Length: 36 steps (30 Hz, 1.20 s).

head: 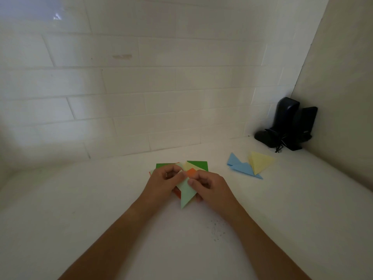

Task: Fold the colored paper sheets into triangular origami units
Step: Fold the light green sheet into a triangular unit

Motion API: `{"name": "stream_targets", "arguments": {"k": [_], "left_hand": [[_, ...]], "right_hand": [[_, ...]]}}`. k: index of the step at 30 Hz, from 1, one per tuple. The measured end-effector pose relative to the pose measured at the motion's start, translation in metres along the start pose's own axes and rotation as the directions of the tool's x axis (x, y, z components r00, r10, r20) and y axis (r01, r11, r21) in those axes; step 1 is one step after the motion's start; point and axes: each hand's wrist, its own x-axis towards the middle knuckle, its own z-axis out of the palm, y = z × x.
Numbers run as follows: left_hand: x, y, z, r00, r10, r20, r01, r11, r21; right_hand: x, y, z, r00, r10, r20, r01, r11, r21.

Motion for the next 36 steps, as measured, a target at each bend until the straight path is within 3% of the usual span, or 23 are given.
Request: {"name": "stream_targets", "arguments": {"k": [16,33,36], "left_hand": [[-0.0017,0.0039,-0.0009,0.994,0.019,0.104,-0.017,1.0,-0.023],[0.0008,-0.0011,-0.0006,1.0,0.022,0.006,-0.022,0.994,0.106],[0.0033,-0.0022,-0.0051,1.0,0.007,-0.031,-0.005,0.998,0.062]], "right_hand": [[-0.0006,-0.0032,-0.001,0.996,-0.087,-0.018,0.086,0.995,-0.056],[0.0023,0.0059,0.0008,0.998,-0.037,-0.048,0.033,0.997,-0.067],[0.0026,0.0062,0.0013,0.998,-0.009,-0.068,0.006,0.999,-0.049]]}}
